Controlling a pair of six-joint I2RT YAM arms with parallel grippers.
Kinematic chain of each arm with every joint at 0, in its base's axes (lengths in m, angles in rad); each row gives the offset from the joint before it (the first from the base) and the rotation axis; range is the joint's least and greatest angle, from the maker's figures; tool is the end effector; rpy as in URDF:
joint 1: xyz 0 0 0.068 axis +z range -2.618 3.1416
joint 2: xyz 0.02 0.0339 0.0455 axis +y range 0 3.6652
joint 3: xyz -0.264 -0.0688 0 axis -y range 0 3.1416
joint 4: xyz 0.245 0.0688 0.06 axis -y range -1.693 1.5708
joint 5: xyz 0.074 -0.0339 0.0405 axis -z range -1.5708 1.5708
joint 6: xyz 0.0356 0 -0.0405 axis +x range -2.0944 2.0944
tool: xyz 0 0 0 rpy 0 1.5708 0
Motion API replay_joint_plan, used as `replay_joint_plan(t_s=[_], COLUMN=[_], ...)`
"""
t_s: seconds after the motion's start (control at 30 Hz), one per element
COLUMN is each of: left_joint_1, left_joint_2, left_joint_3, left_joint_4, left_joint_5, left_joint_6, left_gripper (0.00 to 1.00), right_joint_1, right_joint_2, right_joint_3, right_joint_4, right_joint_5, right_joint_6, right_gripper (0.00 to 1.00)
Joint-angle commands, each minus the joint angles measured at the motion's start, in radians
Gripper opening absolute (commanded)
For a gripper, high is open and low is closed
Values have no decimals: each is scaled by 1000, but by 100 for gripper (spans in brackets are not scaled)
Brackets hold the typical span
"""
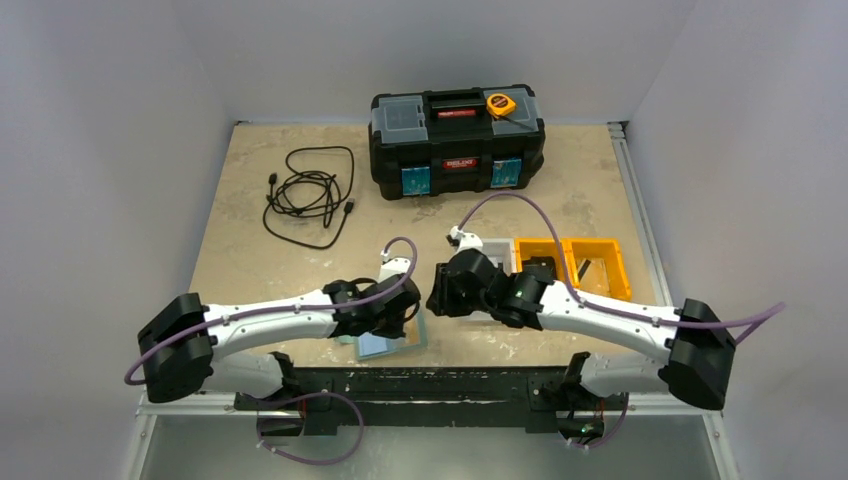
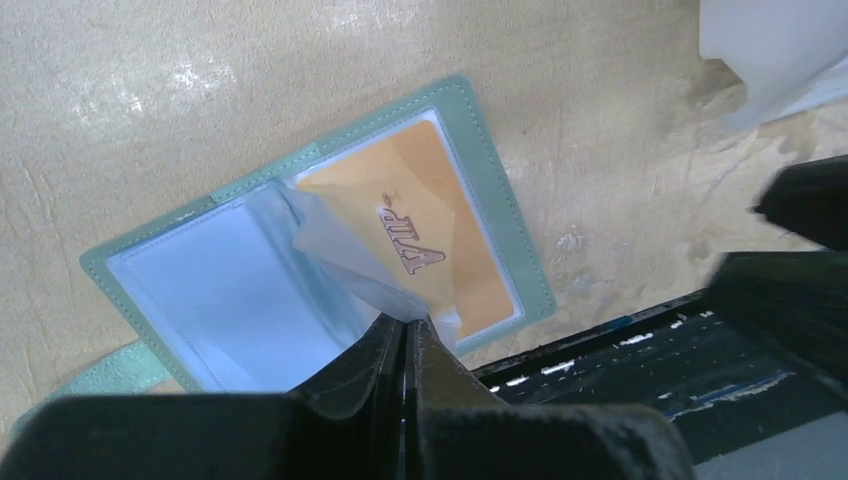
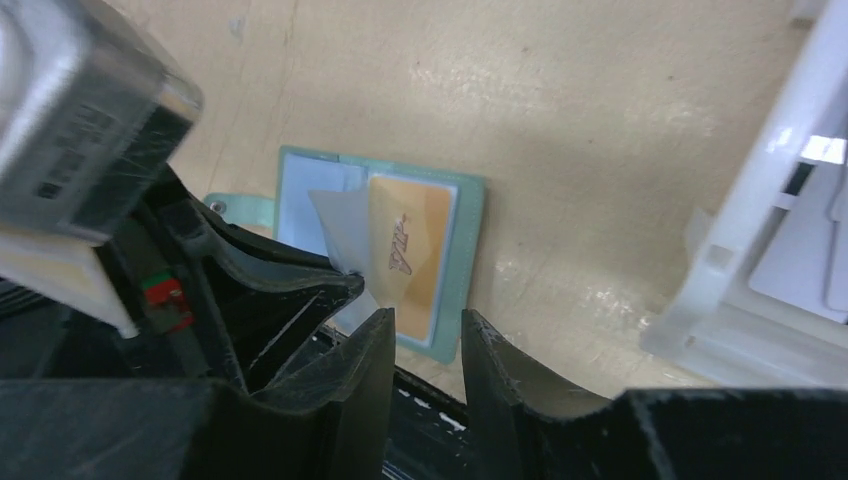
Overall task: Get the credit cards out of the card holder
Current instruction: Remove the credit card from the card holder.
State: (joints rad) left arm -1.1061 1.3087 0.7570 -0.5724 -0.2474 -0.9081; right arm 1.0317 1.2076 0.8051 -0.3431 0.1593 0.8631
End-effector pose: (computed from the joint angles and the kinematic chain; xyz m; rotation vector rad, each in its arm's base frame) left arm 0.1147 -0.2094 0.1933 0.1894 2.6720 -0.3362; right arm 0.1359 0.2162 0.2455 -0.1202 2.4316 0.7513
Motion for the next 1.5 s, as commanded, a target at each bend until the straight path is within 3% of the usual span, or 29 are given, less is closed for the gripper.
replay_joint_plan(t_s=[0.0,0.23,0.5,0.7,1.0,1.47], left_joint_1=[17,23,23,23,23,25], left_joint_2=[-87,-171,-239,-338,-532,-614], left_joint_3=[-61,-182,-221,-211,-164,-136], left_joint_4=[86,216,211,60,-334,-375], left_joint_5=[16,37,12,-79,-251,-234], left_joint_6=[-36,-59,-80,-139,-317,-343], left_gripper=[0,0,3,27,29,29], right_joint_1=[37,56,59,70,130,212], right_joint_2=[70,277,398,408,443,645], right_joint_3=[4,22,43,59,125,256], right_joint_4=[109,269,337,337,368,367], right_joint_5=[-21,-109,-155,-156,-195,-235], right_joint_6=[53,60,56,54,60,66], right_gripper=[30,22,19,19,19,18])
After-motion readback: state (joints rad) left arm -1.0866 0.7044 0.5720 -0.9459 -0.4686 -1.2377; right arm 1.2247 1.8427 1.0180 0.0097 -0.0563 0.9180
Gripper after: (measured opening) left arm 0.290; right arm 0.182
